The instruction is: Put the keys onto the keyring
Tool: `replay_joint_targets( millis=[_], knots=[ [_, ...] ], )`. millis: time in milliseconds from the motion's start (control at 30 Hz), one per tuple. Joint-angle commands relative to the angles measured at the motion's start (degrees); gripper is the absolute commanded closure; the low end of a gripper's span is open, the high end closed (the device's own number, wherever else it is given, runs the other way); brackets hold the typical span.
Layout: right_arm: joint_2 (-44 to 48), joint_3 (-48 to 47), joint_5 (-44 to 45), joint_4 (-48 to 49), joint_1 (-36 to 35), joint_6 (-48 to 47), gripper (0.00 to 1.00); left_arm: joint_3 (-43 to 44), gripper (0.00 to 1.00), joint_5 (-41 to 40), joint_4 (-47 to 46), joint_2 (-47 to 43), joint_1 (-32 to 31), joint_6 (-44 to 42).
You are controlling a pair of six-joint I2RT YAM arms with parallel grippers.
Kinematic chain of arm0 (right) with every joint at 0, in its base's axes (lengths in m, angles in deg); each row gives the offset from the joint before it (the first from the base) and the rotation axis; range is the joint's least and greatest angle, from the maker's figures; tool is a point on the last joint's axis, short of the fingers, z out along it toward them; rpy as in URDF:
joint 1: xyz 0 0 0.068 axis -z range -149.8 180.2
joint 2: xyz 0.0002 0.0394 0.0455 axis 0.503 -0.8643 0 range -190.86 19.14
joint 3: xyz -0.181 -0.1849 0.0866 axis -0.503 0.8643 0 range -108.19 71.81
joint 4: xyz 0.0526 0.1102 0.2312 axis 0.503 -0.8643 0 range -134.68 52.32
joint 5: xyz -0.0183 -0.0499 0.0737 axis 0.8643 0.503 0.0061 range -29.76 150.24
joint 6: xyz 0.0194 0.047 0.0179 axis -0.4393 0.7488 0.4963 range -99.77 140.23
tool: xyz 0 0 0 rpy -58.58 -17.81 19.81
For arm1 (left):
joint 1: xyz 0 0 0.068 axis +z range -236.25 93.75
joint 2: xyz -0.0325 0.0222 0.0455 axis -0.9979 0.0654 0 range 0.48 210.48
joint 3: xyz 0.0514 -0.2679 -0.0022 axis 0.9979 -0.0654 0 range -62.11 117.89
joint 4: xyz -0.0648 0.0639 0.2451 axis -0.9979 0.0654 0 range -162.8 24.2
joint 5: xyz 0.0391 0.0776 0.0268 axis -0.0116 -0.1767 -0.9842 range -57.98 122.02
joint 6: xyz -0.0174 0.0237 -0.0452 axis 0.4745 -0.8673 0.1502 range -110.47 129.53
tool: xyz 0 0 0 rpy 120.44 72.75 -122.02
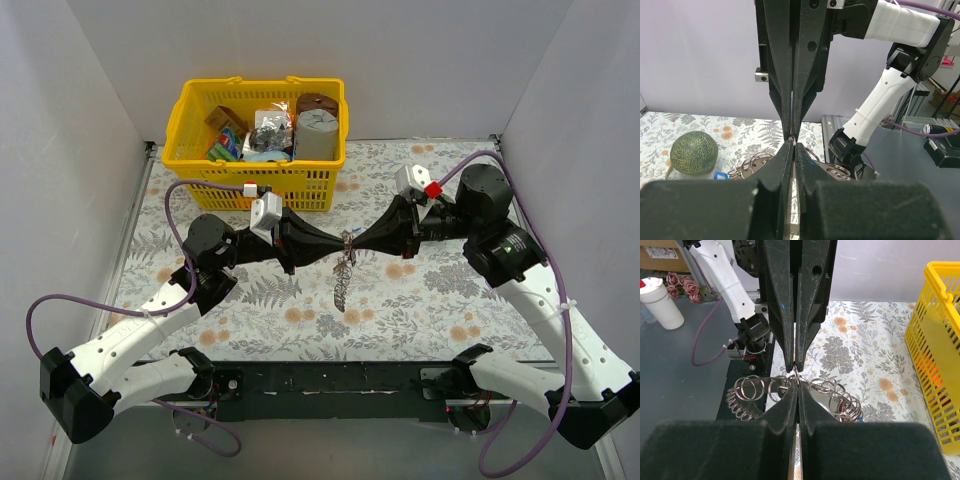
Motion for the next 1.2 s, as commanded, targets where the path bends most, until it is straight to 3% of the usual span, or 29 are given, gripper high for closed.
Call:
replay_joint_targets(
  millis=[0, 700, 1000, 1167],
  knots=[
    [1.1, 1.6, 2.3, -0.4, 0.2, -1.8, 0.94, 1.6, 1.00, -0.2, -2.8, -1.1, -0.2, -0.5],
    [2.1, 5.7, 4.3, 0.4, 0.4, -1.7, 0.97, 2.0, 1.00, -0.1, -4.1, -1.0, -0.2, 0.8],
    [6.4, 3.6, 10.9, 0.9, 0.7, -1.2, 0.67, 1.5, 1.00, -0.8, -2.6, -1.4, -0.3, 0.0],
    [7.2, 2.9, 12.7, 0.8, 0.7, -1.0, 0.42, 1.5, 1.00, -0.7, -1.9, -1.6, -0.2, -0.5]
  ],
)
